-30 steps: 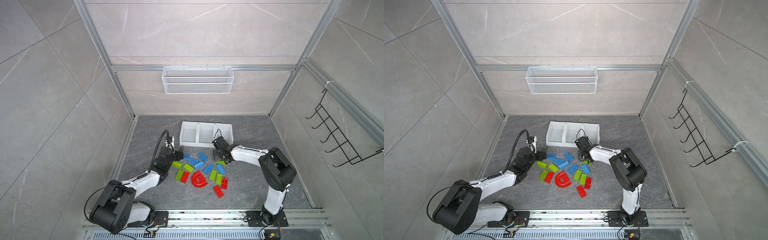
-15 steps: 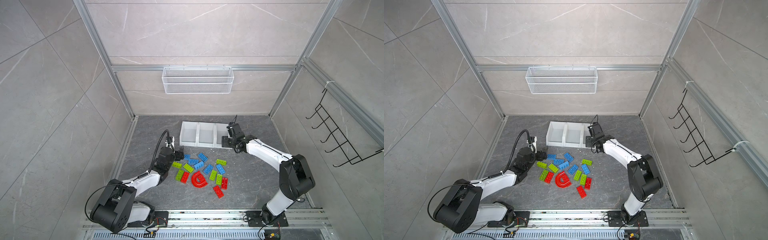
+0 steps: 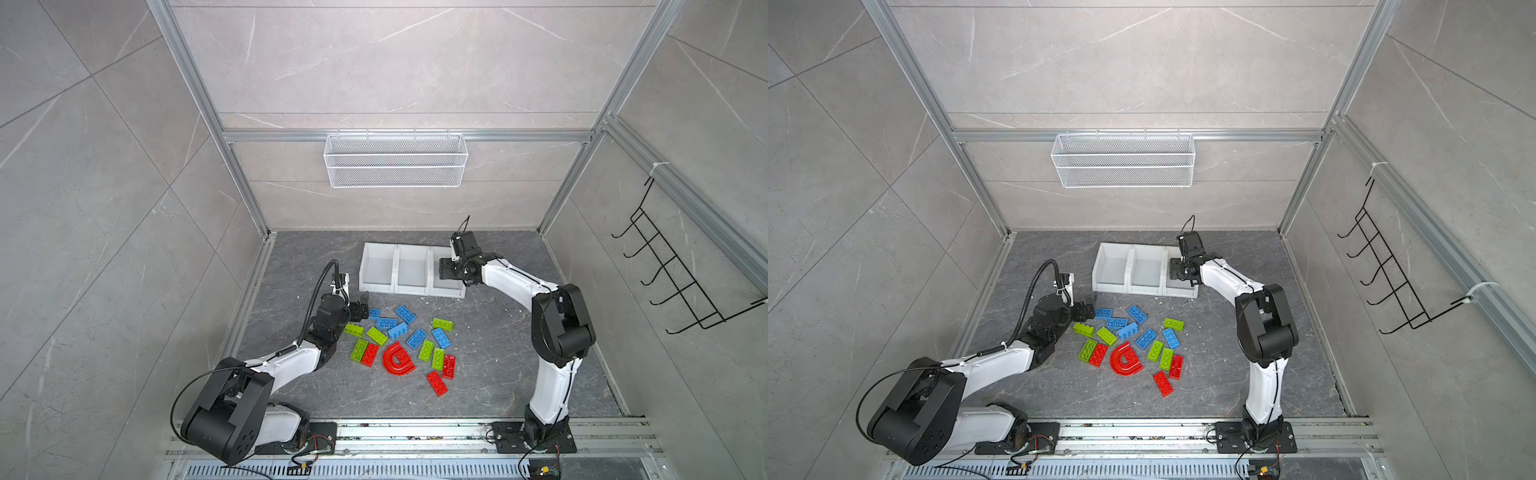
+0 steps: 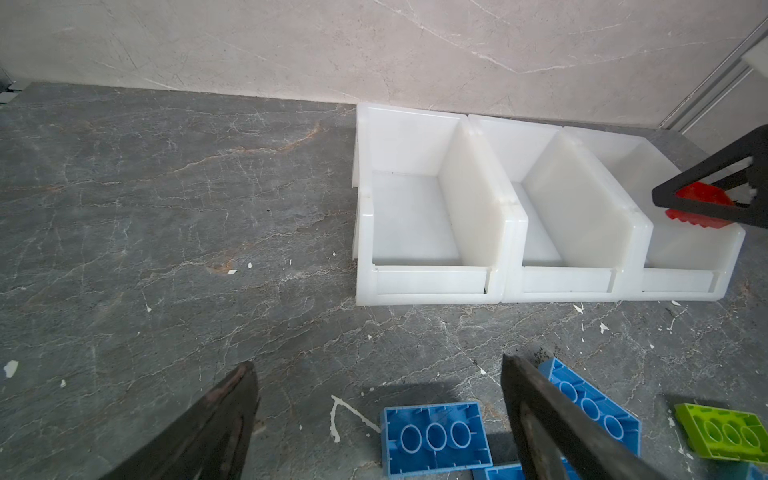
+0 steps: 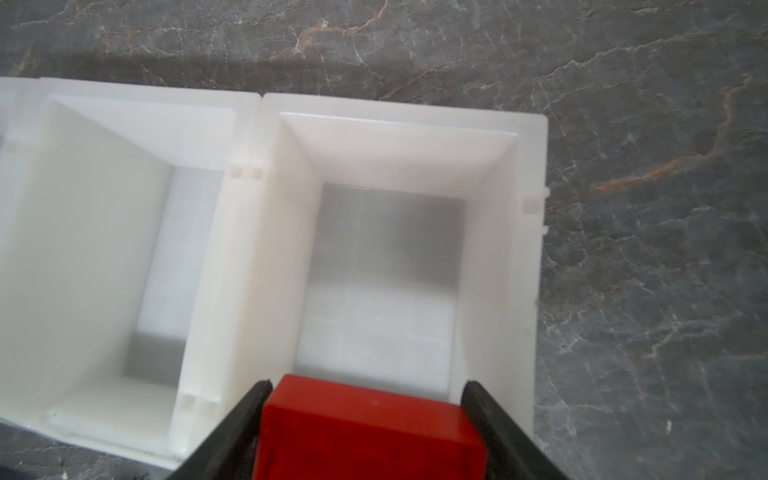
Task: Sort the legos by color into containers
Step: 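Lift the red brick and drop it into the bin compartment nearest the right gripper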
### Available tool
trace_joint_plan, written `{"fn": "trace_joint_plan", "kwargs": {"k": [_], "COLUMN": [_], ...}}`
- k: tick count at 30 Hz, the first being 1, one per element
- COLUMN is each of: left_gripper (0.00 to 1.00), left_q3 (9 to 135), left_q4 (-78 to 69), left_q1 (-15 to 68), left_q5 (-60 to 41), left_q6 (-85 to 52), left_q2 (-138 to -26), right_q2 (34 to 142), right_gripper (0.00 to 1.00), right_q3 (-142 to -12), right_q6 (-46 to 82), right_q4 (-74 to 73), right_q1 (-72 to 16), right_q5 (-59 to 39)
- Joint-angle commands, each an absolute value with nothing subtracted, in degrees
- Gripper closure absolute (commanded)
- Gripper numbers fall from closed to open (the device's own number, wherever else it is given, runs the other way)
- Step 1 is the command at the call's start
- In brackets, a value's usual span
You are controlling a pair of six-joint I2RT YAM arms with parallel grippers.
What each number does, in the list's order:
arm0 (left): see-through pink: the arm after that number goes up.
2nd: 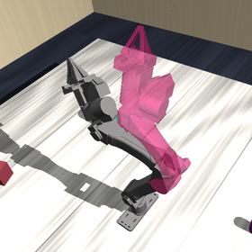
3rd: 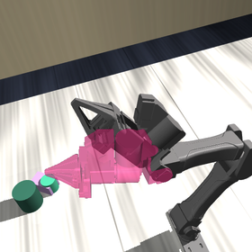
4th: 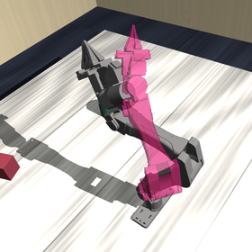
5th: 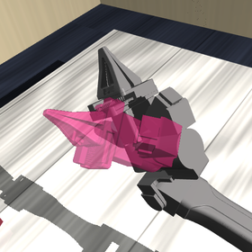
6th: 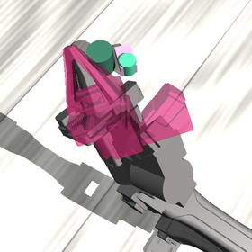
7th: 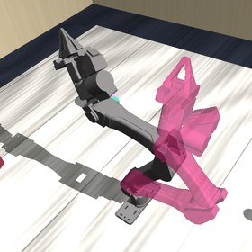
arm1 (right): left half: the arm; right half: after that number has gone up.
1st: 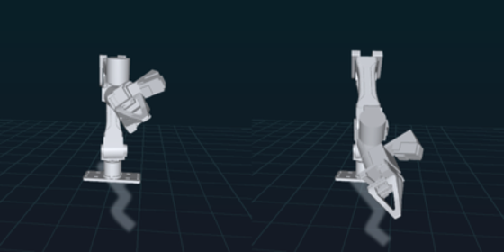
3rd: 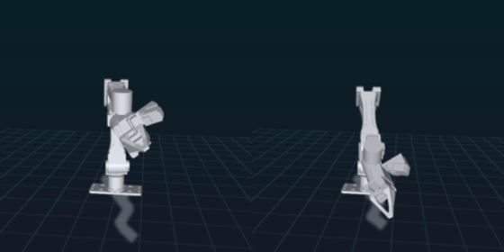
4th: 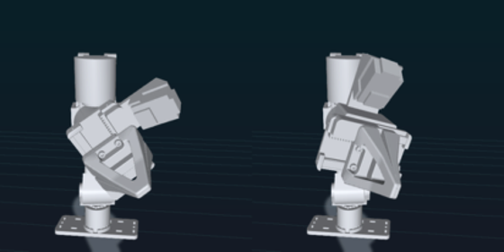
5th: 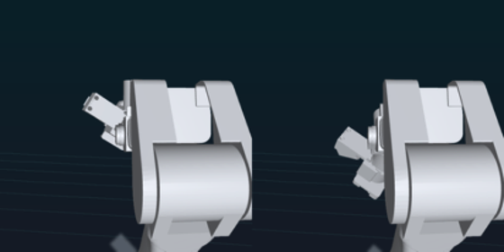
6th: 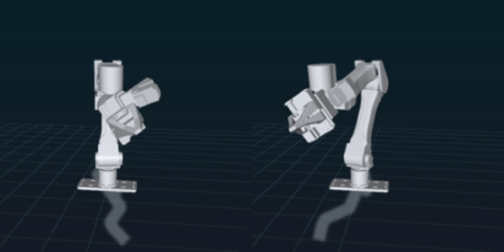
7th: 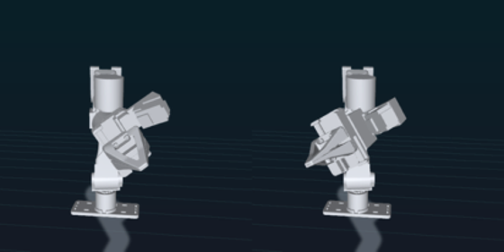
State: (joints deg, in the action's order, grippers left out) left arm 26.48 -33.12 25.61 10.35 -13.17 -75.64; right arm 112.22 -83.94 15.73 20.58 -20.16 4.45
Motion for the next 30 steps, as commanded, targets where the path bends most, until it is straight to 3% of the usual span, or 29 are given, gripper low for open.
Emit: {"fn": "trace_joint_plan", "kwargs": {"k": [1,10,14,20,30], "left_gripper": [0.05,0.06,0.05,0.06,0.06], "left_q3": [26.7,26.6,26.6,26.8,26.8], "left_q4": [-36.3,-36.6,-36.6,-36.7,-36.6], "left_q1": [25.4,25.4,25.4,25.4,25.4], "left_q5": [10.5,10.3,10.6,11.0,10.4], "left_q6": [-11.4,-11.8,-11.5,-11.5,-11.7], "left_q2": [-75.9,-76.1,-76.1,-76.5,-76.5], "right_q2": [113.6,107.2,96.4,85.4,92.4], "right_gripper": [0.24,0.19,0.19,0.18,0.17], "right_q3": [-87.2,-85.2,-73.8,-58.0,-57.3], "right_q6": [15.0,14.3,18.7,26.3,30.9], "right_q4": [22.8,27.1,27.2,27.6,24.6], "right_q1": [-19.9,-19.8,-20.8,-29.3,-35.7], "right_q5": [3.0,3.2,1.2,7.6,9.1]}}
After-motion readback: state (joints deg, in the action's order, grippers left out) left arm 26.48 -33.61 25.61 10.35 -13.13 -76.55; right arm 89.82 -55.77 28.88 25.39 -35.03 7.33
